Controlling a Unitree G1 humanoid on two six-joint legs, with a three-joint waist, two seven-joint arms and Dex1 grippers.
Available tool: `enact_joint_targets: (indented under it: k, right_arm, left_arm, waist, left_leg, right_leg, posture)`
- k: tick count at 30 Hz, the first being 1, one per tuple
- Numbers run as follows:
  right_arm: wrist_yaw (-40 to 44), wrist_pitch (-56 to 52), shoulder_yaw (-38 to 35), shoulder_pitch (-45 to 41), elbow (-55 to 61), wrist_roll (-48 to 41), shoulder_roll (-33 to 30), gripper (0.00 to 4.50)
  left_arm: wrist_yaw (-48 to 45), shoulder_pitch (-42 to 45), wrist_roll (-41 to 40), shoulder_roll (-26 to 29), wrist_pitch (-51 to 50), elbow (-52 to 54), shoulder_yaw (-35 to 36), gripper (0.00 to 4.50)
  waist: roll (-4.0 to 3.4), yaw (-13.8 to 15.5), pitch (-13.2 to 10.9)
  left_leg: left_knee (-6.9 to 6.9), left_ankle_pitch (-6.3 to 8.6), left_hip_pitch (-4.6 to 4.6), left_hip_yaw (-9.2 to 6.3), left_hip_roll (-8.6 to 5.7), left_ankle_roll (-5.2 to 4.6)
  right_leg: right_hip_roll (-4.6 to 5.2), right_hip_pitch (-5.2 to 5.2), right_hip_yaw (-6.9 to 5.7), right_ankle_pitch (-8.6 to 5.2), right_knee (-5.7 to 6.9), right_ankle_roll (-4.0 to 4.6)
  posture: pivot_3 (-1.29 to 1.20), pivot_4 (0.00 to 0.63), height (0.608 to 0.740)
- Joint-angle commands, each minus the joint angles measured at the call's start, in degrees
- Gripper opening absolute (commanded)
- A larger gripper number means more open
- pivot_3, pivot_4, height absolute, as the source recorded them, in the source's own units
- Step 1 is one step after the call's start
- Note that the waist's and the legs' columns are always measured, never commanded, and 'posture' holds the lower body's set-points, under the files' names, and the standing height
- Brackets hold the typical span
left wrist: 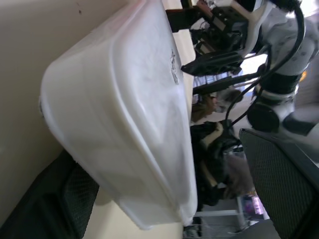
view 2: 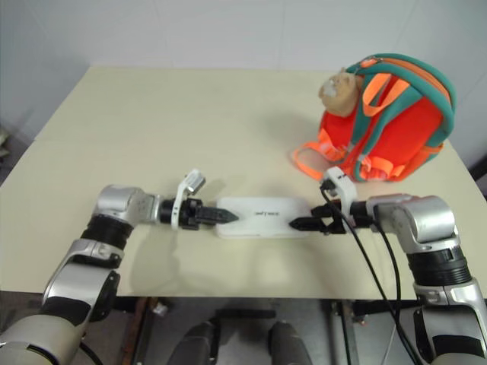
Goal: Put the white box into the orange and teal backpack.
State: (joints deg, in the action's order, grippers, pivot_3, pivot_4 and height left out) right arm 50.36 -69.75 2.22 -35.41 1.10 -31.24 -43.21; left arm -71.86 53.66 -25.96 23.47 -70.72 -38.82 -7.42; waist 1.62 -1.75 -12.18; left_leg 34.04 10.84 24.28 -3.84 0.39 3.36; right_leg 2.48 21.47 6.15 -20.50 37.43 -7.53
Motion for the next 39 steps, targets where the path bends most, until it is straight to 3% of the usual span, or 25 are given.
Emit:
enact_joint_targets:
  k: [1,4,13,21,31,36,39]
  right_arm:
    - [-0.38,0.65,-1.82,0.43,2.33,-1.16,-0.02,4.5]
    - [-0.76,0.47,-2.24,0.98,2.99,-1.52,-0.03,4.5]
    - [-1.53,0.76,-2.84,1.2,3.14,-2.42,0.1,4.5]
    - [-1.96,3.4,-5.62,2.33,3.2,-2.7,-0.64,4.5]
    - [-10.72,12.7,-23.02,3.63,3.42,0.43,-5.35,4.5]
    - [-13.59,21.36,-24.3,2.59,-0.51,4.36,-6.03,4.5]
    - [-16.82,27.43,-22.41,-3.04,-8.16,7.61,-4.15,4.5]
  left_arm:
    - [0.1,1.09,-1.48,-0.91,-0.94,-0.75,1.14,4.45]
    - [0.33,0.54,-2.15,-1.35,-2.16,0.25,1.44,3.91]
    - [-0.16,-1.84,-5.25,-0.05,-6.94,5.15,1.76,1.38]
    - [2.44,-4.24,-7.03,1.55,-8.69,9.83,5.44,1.36]
    - [11.71,-13.63,-10.16,7.8,-6.21,18.74,21.12,1.36]
    - [16.47,-18.1,-11.94,6.76,-6.06,23.37,25.64,1.36]
    - [18.63,-20.25,-13.38,5.55,-6.7,26.58,26.7,1.36]
  waist:
    - [0.0,0.0,0.0]
    - [0.0,0.01,0.0]
    - [0.0,-0.24,0.0]
    - [0.0,-0.16,0.0]
    - [-0.01,-0.03,-0.02]
    - [-0.01,0.01,-0.02]
    - [-0.01,-0.14,-0.02]
  left_leg:
    - [0.0,0.0,0.0,0.0,0.0,0.0]
    - [-0.01,0.0,0.01,-0.01,0.01,0.0]
    - [-0.01,0.0,0.02,-0.01,0.06,0.0]
    - [-0.01,0.0,0.02,-0.01,0.06,0.01]
    - [-0.06,0.01,0.03,0.01,0.1,0.02]
    - [-0.05,0.01,0.03,0.02,0.09,0.02]
    - [-0.01,0.01,0.02,0.05,0.06,0.02]
  right_leg:
    - [0.0,0.0,0.0,0.0,0.0,0.0]
    - [0.0,0.01,0.0,0.0,-0.01,0.0]
    - [-0.04,0.03,0.01,0.0,0.03,0.0]
    - [-0.03,0.03,0.01,0.0,0.01,0.0]
    - [-0.01,0.08,0.05,0.0,0.0,0.01]
    - [0.0,0.07,0.04,0.0,-0.01,0.02]
    - [0.02,0.05,0.06,0.0,0.01,0.01]
  posture:
    - [0.0,0.15,0.74]
    - [0.0,0.15,0.74]
    - [0.0,0.15,0.74]
    - [0.0,0.15,0.74]
    - [0.0,0.15,0.74]
    - [0.0,0.15,0.74]
    - [0.0,0.15,0.74]
